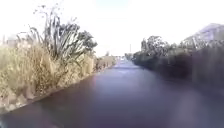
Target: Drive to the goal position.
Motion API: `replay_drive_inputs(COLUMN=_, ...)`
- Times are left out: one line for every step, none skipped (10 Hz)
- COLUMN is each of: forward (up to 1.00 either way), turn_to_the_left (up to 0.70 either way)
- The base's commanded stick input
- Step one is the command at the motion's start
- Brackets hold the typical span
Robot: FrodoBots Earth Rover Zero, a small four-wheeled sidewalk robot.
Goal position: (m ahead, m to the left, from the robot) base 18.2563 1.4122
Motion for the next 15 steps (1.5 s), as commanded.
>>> replay_drive_inputs(forward=0.28, turn_to_the_left=0.00)
replay_drive_inputs(forward=0.06, turn_to_the_left=0.00)
replay_drive_inputs(forward=0.05, turn_to_the_left=0.00)
replay_drive_inputs(forward=0.05, turn_to_the_left=0.00)
replay_drive_inputs(forward=0.05, turn_to_the_left=0.00)
replay_drive_inputs(forward=0.05, turn_to_the_left=0.00)
replay_drive_inputs(forward=0.05, turn_to_the_left=0.00)
replay_drive_inputs(forward=0.06, turn_to_the_left=0.00)
replay_drive_inputs(forward=0.05, turn_to_the_left=0.00)
replay_drive_inputs(forward=0.06, turn_to_the_left=0.00)
replay_drive_inputs(forward=0.06, turn_to_the_left=0.00)
replay_drive_inputs(forward=0.06, turn_to_the_left=0.00)
replay_drive_inputs(forward=0.05, turn_to_the_left=0.00)
replay_drive_inputs(forward=0.05, turn_to_the_left=0.00)
replay_drive_inputs(forward=0.05, turn_to_the_left=0.00)
